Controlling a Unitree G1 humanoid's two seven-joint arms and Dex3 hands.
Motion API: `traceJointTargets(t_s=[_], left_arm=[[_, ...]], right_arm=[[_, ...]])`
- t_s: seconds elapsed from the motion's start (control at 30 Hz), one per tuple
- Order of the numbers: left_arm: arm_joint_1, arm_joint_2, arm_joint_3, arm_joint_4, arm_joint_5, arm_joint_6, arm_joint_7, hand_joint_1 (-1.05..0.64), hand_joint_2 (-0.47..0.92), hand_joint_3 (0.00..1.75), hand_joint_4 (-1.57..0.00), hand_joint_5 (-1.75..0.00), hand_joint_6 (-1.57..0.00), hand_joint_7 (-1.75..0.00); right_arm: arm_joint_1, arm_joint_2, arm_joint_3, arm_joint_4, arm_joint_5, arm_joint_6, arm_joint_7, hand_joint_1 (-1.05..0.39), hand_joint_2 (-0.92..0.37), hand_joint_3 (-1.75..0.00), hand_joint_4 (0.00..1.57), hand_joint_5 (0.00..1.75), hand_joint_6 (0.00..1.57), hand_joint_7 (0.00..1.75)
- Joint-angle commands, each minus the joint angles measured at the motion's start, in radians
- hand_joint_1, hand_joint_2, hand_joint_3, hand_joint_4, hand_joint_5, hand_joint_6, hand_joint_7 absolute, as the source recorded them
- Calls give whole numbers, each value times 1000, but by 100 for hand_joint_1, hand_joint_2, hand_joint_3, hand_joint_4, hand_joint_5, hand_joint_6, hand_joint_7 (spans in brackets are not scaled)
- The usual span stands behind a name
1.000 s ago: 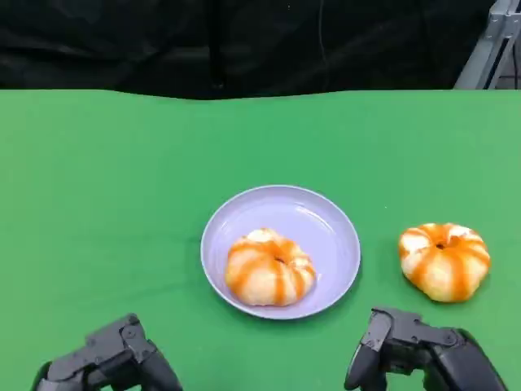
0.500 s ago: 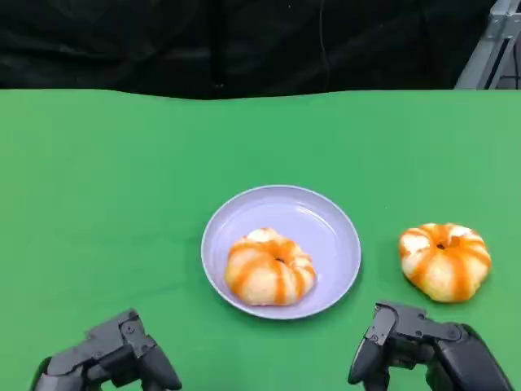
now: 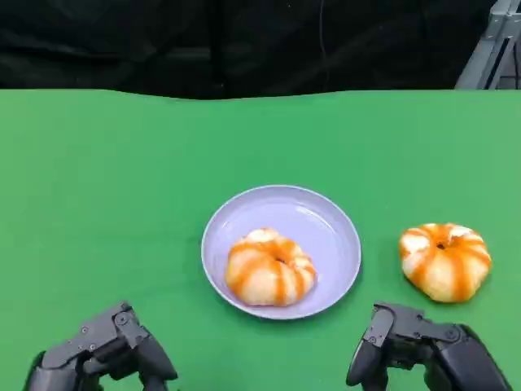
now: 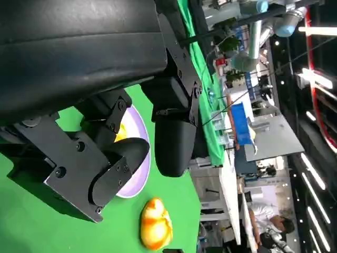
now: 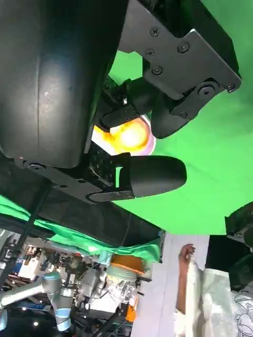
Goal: Grasp the bread from the table and place it into the plate.
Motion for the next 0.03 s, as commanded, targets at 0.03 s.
traceJointTargets(t_s=[0.03], left_arm=[[9, -1, 0, -17, 3, -1, 11, -5, 39, 138, -81, -171, -78, -154]], right_arm=[[8, -15, -17, -16, 9, 1, 6, 5, -31, -144, 88, 165, 78, 141]])
